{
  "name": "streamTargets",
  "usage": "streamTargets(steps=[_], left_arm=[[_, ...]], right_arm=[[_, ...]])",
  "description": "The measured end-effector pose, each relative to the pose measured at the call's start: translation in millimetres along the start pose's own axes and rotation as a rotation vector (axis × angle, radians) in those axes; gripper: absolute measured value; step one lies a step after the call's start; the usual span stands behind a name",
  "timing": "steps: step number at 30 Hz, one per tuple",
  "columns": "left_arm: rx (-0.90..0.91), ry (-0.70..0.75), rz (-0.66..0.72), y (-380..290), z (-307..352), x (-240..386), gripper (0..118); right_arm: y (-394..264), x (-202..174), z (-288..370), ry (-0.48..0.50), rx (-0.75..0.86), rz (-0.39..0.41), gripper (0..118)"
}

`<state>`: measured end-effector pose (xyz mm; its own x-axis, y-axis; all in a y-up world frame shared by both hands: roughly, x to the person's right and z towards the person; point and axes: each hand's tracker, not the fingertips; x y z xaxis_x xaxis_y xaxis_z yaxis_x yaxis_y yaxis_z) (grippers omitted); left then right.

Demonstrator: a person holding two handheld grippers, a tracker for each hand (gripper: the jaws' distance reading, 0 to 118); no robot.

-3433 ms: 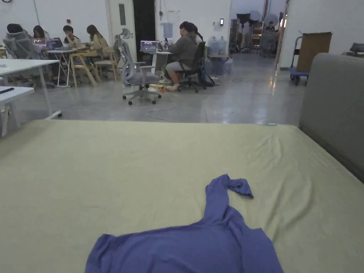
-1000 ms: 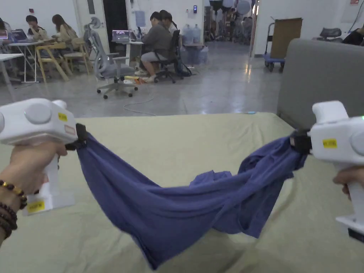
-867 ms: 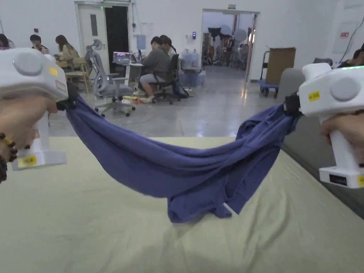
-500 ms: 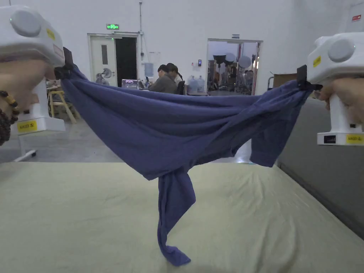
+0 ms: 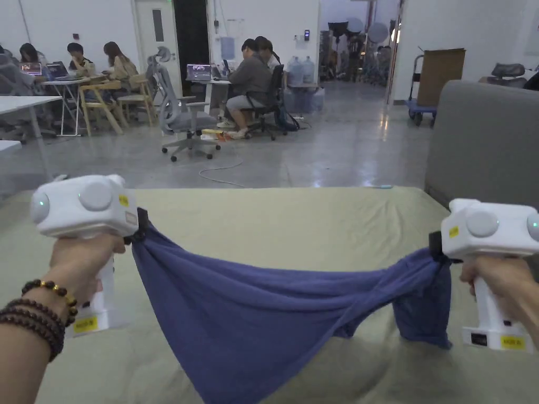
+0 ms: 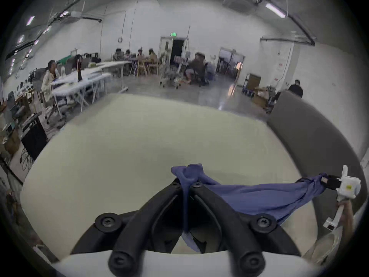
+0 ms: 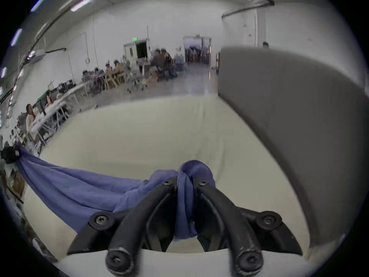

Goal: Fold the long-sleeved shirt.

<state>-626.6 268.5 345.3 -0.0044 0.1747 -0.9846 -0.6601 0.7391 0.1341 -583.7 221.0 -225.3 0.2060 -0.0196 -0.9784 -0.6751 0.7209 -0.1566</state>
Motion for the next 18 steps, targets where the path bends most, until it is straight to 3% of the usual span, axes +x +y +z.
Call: streamTargets(steps=[3,7,12,15,18], left_arm=[[-0.090,0.010,0.003,-39.0,-34.3,-12.3,0],[-0.105,0.012,0.025,-55.1,-49.2,-26.2,0],[0.090,0.012,-0.052,-92.9,9.1,-23.3,0],[0.049,0.057,-0.185,-151.6,47.7,-29.3,0],[-0.013,0.039,-0.150,-214.3,74.7,-51.5,0]], right_arm=[[-46.1,5.8,-28.4,0.047,-0.119,-0.058,10],[-75.6,4.6,-15.9,0.031,-0.108,-0.003,10],[-112.8,1.4,35.8,0.042,-0.003,0.017,10],[-164.8,0.5,70.5,0.001,-0.011,0.059,10],[-225.1,5.6,90.7,-0.011,-0.038,0.041,10]])
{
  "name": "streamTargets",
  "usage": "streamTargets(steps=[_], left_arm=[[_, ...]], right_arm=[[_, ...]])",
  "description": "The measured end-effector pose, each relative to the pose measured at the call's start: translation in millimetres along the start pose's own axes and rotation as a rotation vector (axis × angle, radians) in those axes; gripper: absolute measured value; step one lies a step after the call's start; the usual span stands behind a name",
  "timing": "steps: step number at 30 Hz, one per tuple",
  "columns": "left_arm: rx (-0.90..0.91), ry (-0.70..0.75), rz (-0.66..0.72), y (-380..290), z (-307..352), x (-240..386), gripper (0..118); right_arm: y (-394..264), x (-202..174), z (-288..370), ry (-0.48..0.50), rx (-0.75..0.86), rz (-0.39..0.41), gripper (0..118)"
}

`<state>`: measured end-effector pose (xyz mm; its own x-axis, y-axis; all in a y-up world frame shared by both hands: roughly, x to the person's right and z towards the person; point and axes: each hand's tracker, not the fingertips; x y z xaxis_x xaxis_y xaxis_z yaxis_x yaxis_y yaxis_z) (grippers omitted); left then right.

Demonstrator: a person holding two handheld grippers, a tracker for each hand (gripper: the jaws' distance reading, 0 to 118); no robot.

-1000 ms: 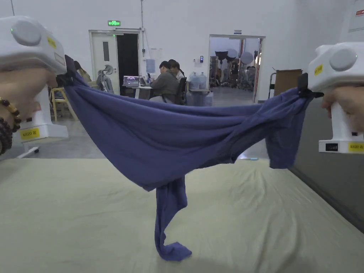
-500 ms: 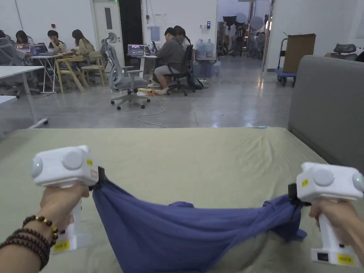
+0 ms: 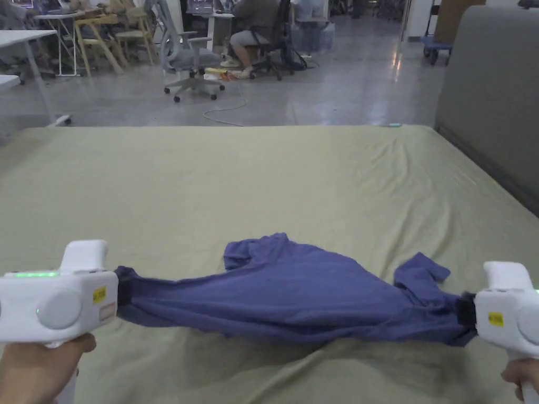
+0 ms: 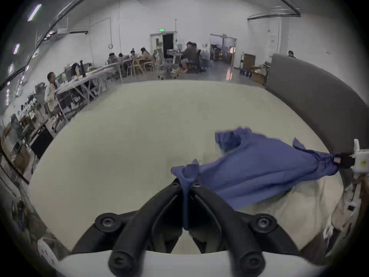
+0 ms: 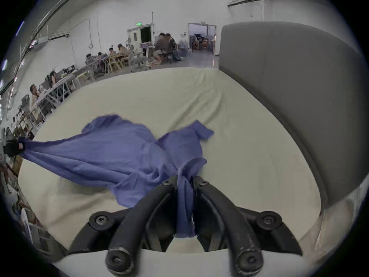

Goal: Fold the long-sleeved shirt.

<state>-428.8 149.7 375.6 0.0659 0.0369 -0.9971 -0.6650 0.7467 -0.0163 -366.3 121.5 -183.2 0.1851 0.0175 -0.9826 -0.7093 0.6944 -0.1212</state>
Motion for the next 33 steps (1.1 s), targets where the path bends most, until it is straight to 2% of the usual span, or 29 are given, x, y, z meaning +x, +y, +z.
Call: streamTargets(steps=[5,9,10,11,12,13,14,15,18,19,20,21,22,23,26,27,28,29,30,31,32,33], left_arm=[[-0.263,-0.009,0.003,-101.6,-7.3,-19.5,0],[-0.298,-0.020,0.025,-131.4,-27.5,-26.4,0],[-0.288,-0.009,0.035,-131.1,-25.0,-25.5,0],[-0.248,-0.025,0.057,-126.3,-19.5,-22.7,2],[-0.213,-0.009,0.065,-120.2,-13.0,-22.0,12],[-0.171,-0.010,0.062,-111.9,-3.0,-21.9,41],[-0.137,-0.005,0.046,-102.9,5.4,-21.8,92],[-0.126,-0.010,0.033,-94.7,20.3,-16.8,112],[-0.088,-0.032,0.015,-77.0,40.7,-11.7,114],[-0.088,-0.029,0.014,-76.1,38.0,-11.5,112],[-0.089,-0.026,0.013,-74.5,39.0,-9.0,90],[-0.086,-0.022,0.014,-74.8,40.3,-6.9,39],[-0.077,-0.027,0.011,-75.2,41.5,-5.2,0],[-0.087,-0.028,0.012,-75.8,36.3,-2.8,0],[-0.106,-0.050,0.075,-82.2,32.1,-7.8,2],[-0.102,-0.049,0.095,-84.4,22.3,-11.6,23],[-0.096,-0.056,0.092,-87.5,16.7,-15.2,58],[-0.085,-0.064,0.089,-92.8,9.5,-18.4,81],[-0.099,-0.047,0.085,-96.3,1.9,-20.0,91],[-0.166,0.010,0.081,-98.0,-4.6,-17.3,91],[-0.203,0.041,0.086,-103.1,-13.7,-19.7,104],[-0.230,0.063,0.098,-107.4,-21.4,-22.4,102]], right_arm=[[-88.1,5.8,-11.5,-0.049,-0.201,0.031,10],[-111.6,8.5,-37.1,-0.028,-0.254,0.004,10],[-107.4,6.2,-21.2,-0.036,-0.221,0.005,12],[-102.4,6.2,-12.4,-0.048,-0.201,0.009,38],[-95.5,7.1,-3.4,-0.056,-0.195,0.015,71],[-86.6,8.6,6.4,-0.076,-0.183,0.015,100],[-77.4,11.4,17.2,-0.091,-0.145,0.018,114],[-68.1,12.6,31.5,-0.078,-0.085,0.030,114],[-43.8,8.1,59.6,-0.028,-0.009,0.083,114],[-39.8,4.6,63.7,-0.029,0.003,0.089,112],[-37.9,1.5,65.5,-0.015,0.009,0.087,96],[-37.5,-1.2,66.4,0.012,0.021,0.084,57],[-37.8,-8.6,71.3,0.041,0.019,0.087,7],[-37.8,-13.9,67.7,0.039,0.007,0.088,0],[-43.3,-25.0,63.4,0.047,0.001,0.123,0],[-43.9,-26.5,61.9,0.065,-0.015,0.122,0],[-44.7,-27.5,60.0,0.074,-0.019,0.111,0],[-45.5,-28.6,57.9,0.082,-0.021,0.109,0],[-46.2,-30.2,54.0,0.085,-0.023,0.112,0],[-46.0,-32.3,50.7,0.084,-0.030,0.121,0],[-45.4,-33.8,47.6,0.081,-0.038,0.134,0],[-44.5,-34.9,44.9,0.080,-0.043,0.142,0]])
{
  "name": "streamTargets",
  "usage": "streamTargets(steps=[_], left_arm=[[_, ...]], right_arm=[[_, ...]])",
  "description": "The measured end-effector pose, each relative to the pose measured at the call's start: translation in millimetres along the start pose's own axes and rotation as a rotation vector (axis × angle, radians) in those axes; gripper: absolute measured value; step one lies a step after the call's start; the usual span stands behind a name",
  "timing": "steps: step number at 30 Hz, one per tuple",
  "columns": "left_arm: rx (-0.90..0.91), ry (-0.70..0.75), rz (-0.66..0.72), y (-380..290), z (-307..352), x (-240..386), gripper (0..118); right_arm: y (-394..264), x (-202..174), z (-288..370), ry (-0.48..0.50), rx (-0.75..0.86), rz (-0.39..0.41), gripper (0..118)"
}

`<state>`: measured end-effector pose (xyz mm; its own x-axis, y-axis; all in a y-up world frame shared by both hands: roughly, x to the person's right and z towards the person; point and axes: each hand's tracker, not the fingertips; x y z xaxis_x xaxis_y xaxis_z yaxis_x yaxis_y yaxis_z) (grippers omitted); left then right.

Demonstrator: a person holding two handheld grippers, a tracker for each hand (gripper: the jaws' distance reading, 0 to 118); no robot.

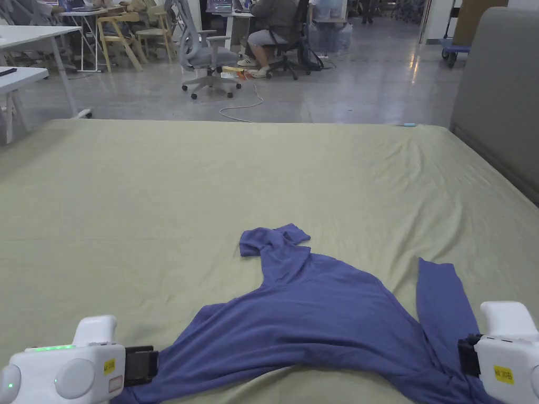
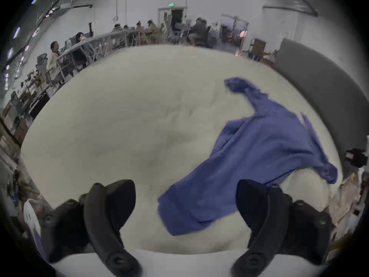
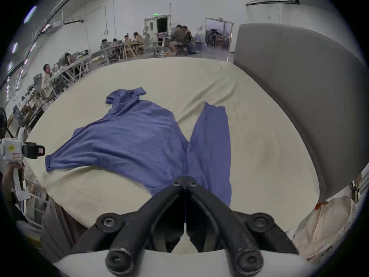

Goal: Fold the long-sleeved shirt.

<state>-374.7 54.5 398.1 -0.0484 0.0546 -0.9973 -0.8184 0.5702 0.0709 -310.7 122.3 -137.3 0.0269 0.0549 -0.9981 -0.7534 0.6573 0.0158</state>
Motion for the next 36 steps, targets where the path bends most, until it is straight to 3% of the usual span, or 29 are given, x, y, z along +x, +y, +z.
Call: streamTargets(steps=[3,4,5,6,7,8,13,14,16,17,19,24,27,28,29,30,31,32,36], left_arm=[[-0.113,0.013,0.053,-8.2,-34.1,-7.9,98],[-0.120,-0.022,0.058,-12.5,-37.5,-8.2,87],[-0.116,-0.070,0.051,-15.4,-39.0,-6.3,44],[-0.104,-0.131,0.051,-14.4,-39.3,-2.7,25],[-0.083,-0.090,0.017,-10.7,-31.5,4.3,10],[-0.061,-0.102,-0.032,-5.8,-24.7,10.0,2],[-0.011,-0.148,-0.014,18.7,-1.5,13.6,2],[-0.004,-0.147,-0.014,24.1,7.7,15.9,2],[-0.007,-0.147,-0.025,28.0,13.1,17.9,2],[-0.008,-0.148,-0.035,29.1,15.1,18.9,2],[-0.013,-0.147,-0.041,26.4,12.2,17.5,2],[-0.027,-0.138,-0.010,26.5,9.7,17.4,2],[-0.042,-0.135,-0.009,26.2,4.4,18.7,2],[-0.046,-0.127,-0.017,26.2,3.3,20.2,2],[-0.050,-0.119,-0.021,27.2,2.5,22.2,2],[-0.050,-0.114,-0.021,27.5,-2.2,18.3,2],[-0.046,-0.115,-0.017,29.8,-3.6,17.7,2],[-0.044,-0.114,-0.017,35.3,-5.0,18.6,2],[0.064,-0.062,-0.070,88.9,11.6,23.5,2]], right_arm=[[14.4,-2.3,-18.1,0.019,-0.021,0.000,0],[24.3,-3.5,-27.0,0.029,-0.027,0.000,0],[38.9,-7.8,-35.2,0.039,-0.033,0.017,0],[51.0,-10.7,-44.0,0.051,-0.037,0.037,0],[68.4,-15.1,-57.0,0.063,-0.037,0.061,0],[89.4,-20.5,-73.5,0.083,-0.042,0.101,0],[180.9,-49.1,-174.9,0.077,-0.125,0.244,0],[195.5,-54.8,-196.2,0.073,-0.140,0.266,10],[217.0,-64.1,-230.7,0.083,-0.168,0.283,70],[224.9,-70.6,-246.1,0.112,-0.228,0.286,90],[231.9,-79.4,-269.3,0.145,-0.308,0.298,87],[217.1,-104.7,-313.8,0.090,-0.462,0.414,81],[217.9,-107.5,-291.9,0.096,-0.450,0.358,53],[219.2,-110.1,-282.6,0.174,-0.450,0.363,53],[223.0,-113.7,-281.0,0.093,-0.408,0.463,30],[220.8,-117.8,-275.1,0.093,-0.398,0.502,0],[216.4,-120.6,-267.0,0.045,-0.356,0.559,0],[216.0,-118.0,-259.1,0.046,-0.326,0.549,0],[246.5,-91.2,-211.4,0.118,-0.236,0.430,0]])
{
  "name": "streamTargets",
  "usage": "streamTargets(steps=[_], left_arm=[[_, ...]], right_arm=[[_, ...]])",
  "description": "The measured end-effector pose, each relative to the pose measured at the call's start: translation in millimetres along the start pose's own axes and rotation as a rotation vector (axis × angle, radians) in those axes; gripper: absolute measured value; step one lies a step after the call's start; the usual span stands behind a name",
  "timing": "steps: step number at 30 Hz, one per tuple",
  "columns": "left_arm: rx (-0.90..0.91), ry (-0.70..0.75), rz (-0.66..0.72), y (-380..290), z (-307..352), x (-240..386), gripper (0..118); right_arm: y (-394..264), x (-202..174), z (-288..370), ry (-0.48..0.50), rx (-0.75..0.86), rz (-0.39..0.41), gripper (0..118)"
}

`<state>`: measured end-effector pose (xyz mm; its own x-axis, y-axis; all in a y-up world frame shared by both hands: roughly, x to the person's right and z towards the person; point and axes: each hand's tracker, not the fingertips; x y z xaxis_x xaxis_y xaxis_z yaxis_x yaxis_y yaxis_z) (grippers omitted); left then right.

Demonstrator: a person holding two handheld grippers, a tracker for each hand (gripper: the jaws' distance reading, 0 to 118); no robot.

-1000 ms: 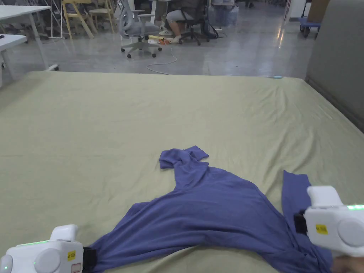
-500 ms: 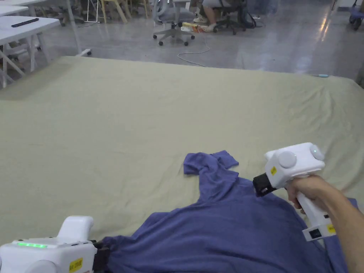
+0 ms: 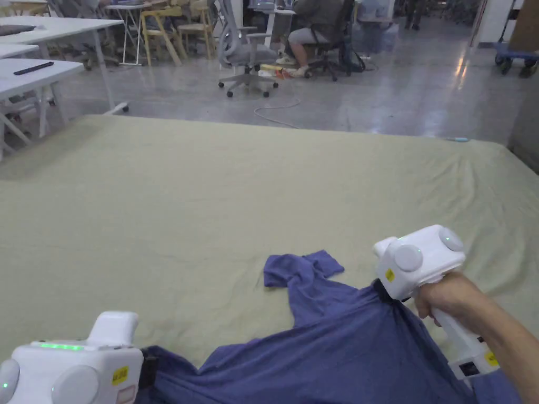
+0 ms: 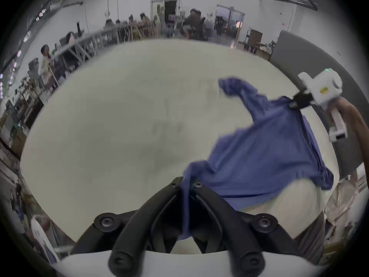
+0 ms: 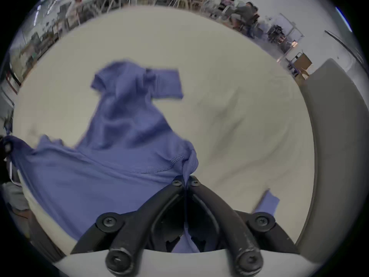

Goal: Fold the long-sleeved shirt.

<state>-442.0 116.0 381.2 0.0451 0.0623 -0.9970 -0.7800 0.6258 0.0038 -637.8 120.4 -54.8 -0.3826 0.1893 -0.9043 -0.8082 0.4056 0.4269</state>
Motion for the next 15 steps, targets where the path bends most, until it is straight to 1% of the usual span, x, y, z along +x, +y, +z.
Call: streamTargets(steps=[1,3,4,5,9,11,13,15], left_arm=[[0.042,-0.024,0.005,25.3,8.5,-1.6,2],[0.138,-0.052,0.021,78.2,21.0,-7.9,2],[0.191,-0.053,-0.009,106.9,32.9,-3.3,2],[0.248,-0.059,-0.051,139.8,48.0,3.0,2],[0.400,-0.091,-0.116,253.7,107.6,25.7,2],[0.485,-0.084,-0.147,316.6,141.6,38.7,2],[0.565,-0.102,-0.123,365.5,171.8,47.6,2],[0.603,-0.084,-0.111,411.4,203.6,56.4,2]], right_arm=[[-5.0,0.5,55.3,-0.020,0.042,-0.011,0],[3.2,23.7,109.0,-0.080,0.118,-0.022,0],[8.7,37.7,139.4,-0.109,0.165,-0.023,0],[26.6,60.3,154.8,-0.150,0.222,-0.035,0],[62.7,110.5,264.5,-0.243,0.351,-0.078,0],[85.8,133.5,324.2,-0.333,0.442,-0.095,0],[110.5,150.5,370.5,-0.432,0.516,-0.134,0],[128.5,168.9,415.4,-0.457,0.614,-0.191,0]])
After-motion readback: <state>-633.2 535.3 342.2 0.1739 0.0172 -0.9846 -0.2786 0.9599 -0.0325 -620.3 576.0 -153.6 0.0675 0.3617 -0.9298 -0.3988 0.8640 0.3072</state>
